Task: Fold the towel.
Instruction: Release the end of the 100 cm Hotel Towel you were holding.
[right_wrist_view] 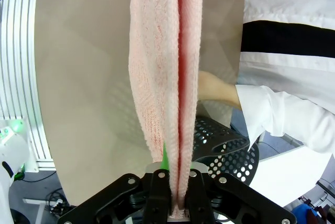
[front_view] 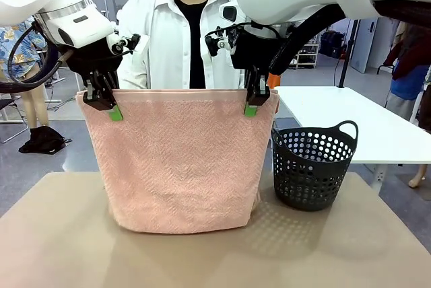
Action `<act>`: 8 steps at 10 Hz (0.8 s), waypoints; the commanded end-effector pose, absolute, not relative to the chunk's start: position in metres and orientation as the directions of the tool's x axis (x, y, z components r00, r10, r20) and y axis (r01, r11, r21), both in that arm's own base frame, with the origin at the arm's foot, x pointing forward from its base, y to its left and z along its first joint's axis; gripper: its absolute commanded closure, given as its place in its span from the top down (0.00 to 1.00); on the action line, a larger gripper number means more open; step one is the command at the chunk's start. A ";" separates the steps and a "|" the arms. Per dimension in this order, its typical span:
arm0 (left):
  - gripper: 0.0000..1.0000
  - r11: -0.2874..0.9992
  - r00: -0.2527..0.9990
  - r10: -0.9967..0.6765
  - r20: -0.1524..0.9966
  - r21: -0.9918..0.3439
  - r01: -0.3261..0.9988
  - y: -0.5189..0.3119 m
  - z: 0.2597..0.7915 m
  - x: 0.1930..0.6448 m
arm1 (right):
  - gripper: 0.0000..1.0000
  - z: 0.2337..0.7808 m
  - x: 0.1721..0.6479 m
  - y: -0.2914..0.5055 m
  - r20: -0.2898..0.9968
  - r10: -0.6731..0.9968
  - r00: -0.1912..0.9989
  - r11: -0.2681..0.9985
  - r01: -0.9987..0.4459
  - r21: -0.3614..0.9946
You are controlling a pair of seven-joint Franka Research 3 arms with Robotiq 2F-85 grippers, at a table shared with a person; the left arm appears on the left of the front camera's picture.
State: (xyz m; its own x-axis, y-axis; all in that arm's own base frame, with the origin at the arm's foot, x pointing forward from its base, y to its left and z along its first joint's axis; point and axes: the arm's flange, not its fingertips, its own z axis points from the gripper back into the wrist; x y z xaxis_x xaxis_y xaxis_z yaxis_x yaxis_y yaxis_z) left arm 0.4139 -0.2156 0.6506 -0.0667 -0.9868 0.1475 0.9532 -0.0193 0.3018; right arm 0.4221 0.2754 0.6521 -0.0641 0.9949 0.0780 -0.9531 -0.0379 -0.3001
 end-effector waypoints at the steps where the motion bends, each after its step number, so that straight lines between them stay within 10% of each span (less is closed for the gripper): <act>1: 0.00 -0.017 -0.065 -0.987 0.149 0.303 0.953 -0.215 0.651 0.414 | 0.00 0.652 0.422 0.274 0.078 0.995 -0.062 -0.036 -0.953 -0.301; 8: 0.00 -0.017 -0.065 -0.987 0.149 0.303 0.953 -0.215 0.651 0.414 | 0.00 0.652 0.422 0.274 0.078 0.995 -0.062 -0.036 -0.953 -0.301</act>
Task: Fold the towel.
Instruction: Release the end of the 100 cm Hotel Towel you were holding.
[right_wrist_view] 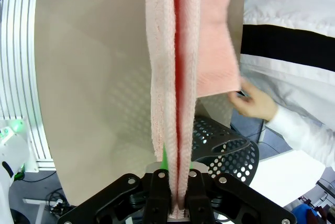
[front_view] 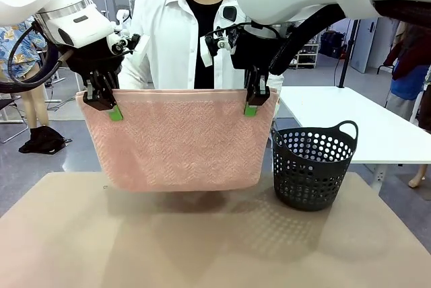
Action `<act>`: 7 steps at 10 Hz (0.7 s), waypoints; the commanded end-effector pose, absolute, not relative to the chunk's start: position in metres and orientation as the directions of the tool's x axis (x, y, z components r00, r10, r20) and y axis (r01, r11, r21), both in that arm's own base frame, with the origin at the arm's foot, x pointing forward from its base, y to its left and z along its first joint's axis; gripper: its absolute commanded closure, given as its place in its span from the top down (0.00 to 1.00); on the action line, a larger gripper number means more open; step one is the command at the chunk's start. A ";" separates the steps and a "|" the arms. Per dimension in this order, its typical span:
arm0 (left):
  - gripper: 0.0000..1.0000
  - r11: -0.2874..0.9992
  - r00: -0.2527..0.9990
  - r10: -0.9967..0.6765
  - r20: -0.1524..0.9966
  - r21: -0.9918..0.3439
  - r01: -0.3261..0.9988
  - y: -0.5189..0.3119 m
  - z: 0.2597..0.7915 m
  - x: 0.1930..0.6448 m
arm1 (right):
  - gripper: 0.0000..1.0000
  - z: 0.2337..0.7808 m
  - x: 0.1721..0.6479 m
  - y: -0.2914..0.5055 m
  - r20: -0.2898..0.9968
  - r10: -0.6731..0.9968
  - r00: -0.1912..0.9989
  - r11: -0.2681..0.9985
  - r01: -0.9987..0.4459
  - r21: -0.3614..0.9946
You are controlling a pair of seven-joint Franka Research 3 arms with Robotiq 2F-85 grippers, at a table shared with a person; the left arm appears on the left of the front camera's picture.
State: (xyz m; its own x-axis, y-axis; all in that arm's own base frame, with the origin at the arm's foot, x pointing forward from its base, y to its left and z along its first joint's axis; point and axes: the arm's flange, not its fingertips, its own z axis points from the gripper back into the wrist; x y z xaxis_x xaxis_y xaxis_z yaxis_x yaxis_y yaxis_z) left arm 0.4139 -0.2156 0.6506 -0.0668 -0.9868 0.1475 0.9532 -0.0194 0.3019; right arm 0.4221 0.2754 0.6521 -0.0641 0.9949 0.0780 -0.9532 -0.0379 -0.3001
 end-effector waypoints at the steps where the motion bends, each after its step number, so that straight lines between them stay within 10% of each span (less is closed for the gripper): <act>1: 0.00 -0.017 -0.065 -0.987 0.149 0.303 0.953 -0.215 0.651 0.414 | 0.00 0.652 0.422 0.274 0.078 0.995 -0.062 -0.036 -0.953 -0.301; 7: 0.00 -0.017 -0.065 -0.987 0.149 0.303 0.953 -0.215 0.651 0.414 | 0.00 0.652 0.422 0.274 0.078 0.995 -0.062 -0.036 -0.953 -0.301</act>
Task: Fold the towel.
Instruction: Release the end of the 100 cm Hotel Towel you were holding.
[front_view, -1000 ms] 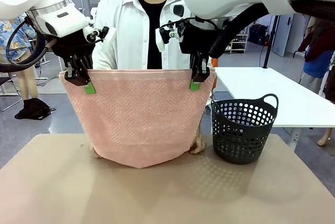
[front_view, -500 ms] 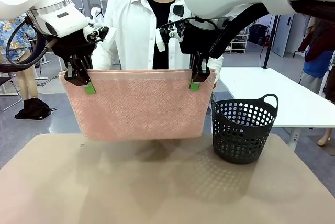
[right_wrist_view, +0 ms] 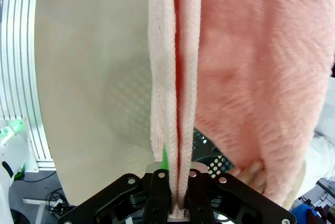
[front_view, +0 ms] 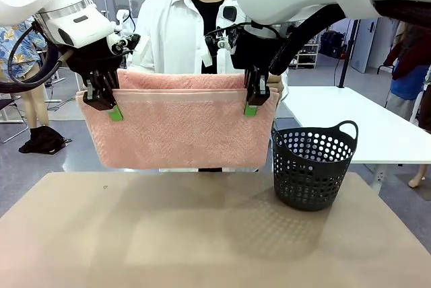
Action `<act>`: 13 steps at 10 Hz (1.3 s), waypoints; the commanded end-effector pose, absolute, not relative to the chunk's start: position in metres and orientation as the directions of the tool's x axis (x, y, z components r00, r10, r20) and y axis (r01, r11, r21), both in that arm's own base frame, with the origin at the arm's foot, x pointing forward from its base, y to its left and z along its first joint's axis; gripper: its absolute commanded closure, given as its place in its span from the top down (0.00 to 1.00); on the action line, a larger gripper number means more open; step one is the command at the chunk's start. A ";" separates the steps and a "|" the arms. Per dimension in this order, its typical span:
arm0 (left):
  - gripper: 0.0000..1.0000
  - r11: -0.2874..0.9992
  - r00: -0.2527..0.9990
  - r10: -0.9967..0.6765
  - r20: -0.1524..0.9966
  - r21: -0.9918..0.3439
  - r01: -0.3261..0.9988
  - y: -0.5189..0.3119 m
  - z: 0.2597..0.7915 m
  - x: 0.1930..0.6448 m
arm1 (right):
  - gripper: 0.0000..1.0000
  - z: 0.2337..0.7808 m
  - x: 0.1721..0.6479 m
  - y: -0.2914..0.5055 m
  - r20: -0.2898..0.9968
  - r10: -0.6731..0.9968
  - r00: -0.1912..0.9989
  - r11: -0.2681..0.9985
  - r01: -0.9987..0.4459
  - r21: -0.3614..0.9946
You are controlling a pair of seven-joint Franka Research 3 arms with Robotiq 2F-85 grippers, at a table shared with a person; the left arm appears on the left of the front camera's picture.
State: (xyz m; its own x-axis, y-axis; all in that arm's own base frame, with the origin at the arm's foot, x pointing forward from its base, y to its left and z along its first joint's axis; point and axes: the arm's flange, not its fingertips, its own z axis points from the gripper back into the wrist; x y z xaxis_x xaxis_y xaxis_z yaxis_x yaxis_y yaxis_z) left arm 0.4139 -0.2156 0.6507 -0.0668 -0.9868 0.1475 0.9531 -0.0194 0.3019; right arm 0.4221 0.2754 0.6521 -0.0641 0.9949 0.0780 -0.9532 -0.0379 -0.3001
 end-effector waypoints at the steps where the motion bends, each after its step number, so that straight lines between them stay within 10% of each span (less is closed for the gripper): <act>1: 0.00 -0.017 -0.065 -0.987 0.149 0.303 0.953 -0.215 0.651 0.414 | 0.00 0.652 0.422 0.274 0.078 0.995 -0.062 -0.036 -0.953 -0.301; 13: 0.00 -0.017 -0.065 -0.987 0.149 0.303 0.953 -0.215 0.651 0.414 | 0.00 0.652 0.422 0.274 0.078 0.995 -0.062 -0.036 -0.953 -0.301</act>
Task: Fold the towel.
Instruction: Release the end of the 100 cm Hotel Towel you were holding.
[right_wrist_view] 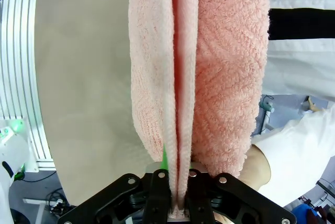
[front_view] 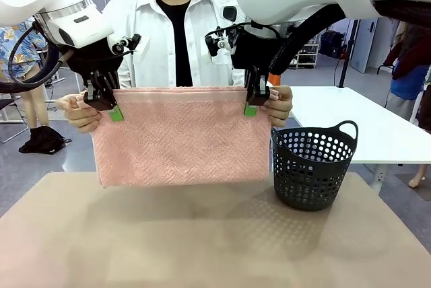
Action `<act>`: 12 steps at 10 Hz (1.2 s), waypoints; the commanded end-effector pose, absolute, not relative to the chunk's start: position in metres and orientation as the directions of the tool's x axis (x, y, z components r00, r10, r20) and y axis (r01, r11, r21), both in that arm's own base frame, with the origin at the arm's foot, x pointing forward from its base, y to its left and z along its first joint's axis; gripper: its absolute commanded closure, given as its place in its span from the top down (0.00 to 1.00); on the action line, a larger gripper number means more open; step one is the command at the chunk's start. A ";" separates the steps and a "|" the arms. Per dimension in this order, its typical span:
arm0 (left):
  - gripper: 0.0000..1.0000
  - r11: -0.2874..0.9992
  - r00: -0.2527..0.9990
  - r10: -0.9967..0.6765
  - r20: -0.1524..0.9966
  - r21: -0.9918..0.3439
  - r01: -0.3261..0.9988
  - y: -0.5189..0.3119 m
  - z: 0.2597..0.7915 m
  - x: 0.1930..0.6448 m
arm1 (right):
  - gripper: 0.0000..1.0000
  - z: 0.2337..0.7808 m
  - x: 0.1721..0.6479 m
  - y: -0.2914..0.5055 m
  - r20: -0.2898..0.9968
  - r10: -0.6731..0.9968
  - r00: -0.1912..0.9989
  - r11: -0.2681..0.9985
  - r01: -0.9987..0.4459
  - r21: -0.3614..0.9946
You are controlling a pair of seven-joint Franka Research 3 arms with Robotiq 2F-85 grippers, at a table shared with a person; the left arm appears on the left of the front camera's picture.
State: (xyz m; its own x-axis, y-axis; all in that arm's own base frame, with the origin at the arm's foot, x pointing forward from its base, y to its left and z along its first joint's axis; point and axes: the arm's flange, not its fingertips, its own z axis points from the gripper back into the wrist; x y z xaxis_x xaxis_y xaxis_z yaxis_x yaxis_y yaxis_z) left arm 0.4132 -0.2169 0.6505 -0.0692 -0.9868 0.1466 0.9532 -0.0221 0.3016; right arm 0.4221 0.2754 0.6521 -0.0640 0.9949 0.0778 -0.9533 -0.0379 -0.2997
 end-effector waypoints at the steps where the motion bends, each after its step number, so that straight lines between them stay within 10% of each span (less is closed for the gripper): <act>1: 0.00 -0.017 -0.065 -0.987 0.149 0.303 0.953 -0.215 0.651 0.414 | 0.00 0.652 0.422 0.274 0.078 0.995 -0.062 -0.036 -0.953 -0.301; 10: 0.00 -0.017 -0.065 -0.987 0.149 0.303 0.953 -0.215 0.651 0.414 | 0.00 0.652 0.422 0.274 0.078 0.995 -0.062 -0.036 -0.953 -0.301; 11: 0.22 -0.021 -0.068 -0.987 0.147 0.302 0.953 -0.216 0.651 0.413 | 0.05 0.652 0.422 0.275 0.078 0.995 -0.064 -0.038 -0.953 -0.300; 12: 0.24 -0.028 -0.075 -0.987 0.145 0.303 0.953 -0.215 0.653 0.413 | 0.38 0.651 0.422 0.274 0.077 0.995 -0.070 -0.043 -0.952 -0.304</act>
